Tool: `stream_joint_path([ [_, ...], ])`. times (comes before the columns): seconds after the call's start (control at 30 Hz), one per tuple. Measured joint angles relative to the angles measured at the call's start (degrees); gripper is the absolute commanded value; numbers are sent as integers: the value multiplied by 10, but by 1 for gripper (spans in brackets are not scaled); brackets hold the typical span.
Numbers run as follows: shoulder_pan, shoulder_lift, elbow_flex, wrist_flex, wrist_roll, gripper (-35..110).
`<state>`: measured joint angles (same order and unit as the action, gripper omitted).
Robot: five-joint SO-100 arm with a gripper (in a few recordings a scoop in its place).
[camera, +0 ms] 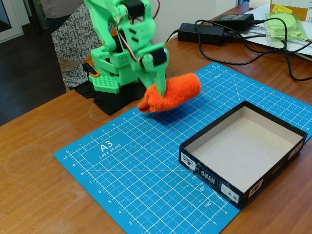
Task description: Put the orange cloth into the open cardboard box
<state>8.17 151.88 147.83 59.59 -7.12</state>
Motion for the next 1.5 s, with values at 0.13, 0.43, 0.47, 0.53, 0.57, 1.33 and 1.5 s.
stream_joint_path([
  [0.13, -33, 11, -45, 21, 40, 0],
  [0.43, -76, -221, -342, 80, 105, 0],
  [0.47, -75, -266, -378, 77, 105, 0],
  [0.53, -72, -358, -441, 70, 108, 0],
  [0.57, -66, -400, -468, 64, 108, 0],
  [1.33, 4, -1036, -1313, 286, 98, 0],
  [1.5, -19, -1065, -1299, 274, 113, 0],
])
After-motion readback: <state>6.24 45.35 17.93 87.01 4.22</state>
